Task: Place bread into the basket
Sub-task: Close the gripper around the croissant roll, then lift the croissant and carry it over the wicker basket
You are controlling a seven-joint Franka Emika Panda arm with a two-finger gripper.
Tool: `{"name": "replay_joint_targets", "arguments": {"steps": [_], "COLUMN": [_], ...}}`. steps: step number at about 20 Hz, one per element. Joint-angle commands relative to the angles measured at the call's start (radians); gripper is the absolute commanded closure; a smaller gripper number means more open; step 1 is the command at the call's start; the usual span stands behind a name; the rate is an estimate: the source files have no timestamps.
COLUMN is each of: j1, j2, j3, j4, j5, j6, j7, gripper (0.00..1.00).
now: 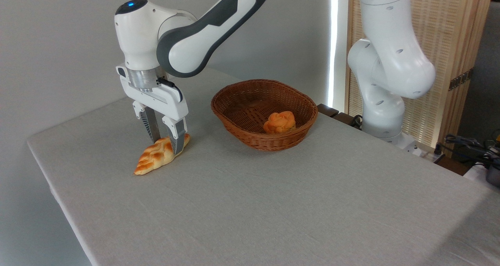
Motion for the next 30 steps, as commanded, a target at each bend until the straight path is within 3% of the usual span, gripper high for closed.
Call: {"name": "replay_joint_targets", "arguments": {"steps": [1, 10, 14, 18, 20, 24, 27, 28, 29, 30], "j1": [0.004, 0.006, 0.009, 0.003, -0.006, -0.083, -0.140, -0.158, -0.174, -0.175], "j2": [-0.001, -0.026, -0.154, -0.314, -0.392, -0.550, -0.584, -0.584, -0.581, -0.573], "j3": [0.002, 0.009, 0.011, 0.011, 0.011, 0.013, 0.011, 0.011, 0.002, -0.003], "j4": [-0.008, 0.000, 0.002, -0.005, -0.035, -0.214, -0.302, -0.319, -0.336, -0.342], "j5": [0.002, 0.000, -0.023, -0.110, -0.120, -0.120, -0.118, -0.120, -0.120, -0.118], "j6": [0.020, -0.022, -0.174, -0.417, -0.531, -0.578, -0.578, -0.575, -0.575, -0.563], "j7": [0.017, 0.046, 0.087, 0.171, 0.237, 0.307, 0.308, 0.308, 0.304, 0.299], "gripper": [0.68, 0.68, 0.67, 0.67, 0.67, 0.64, 0.59, 0.43, 0.15, 0.03]}}
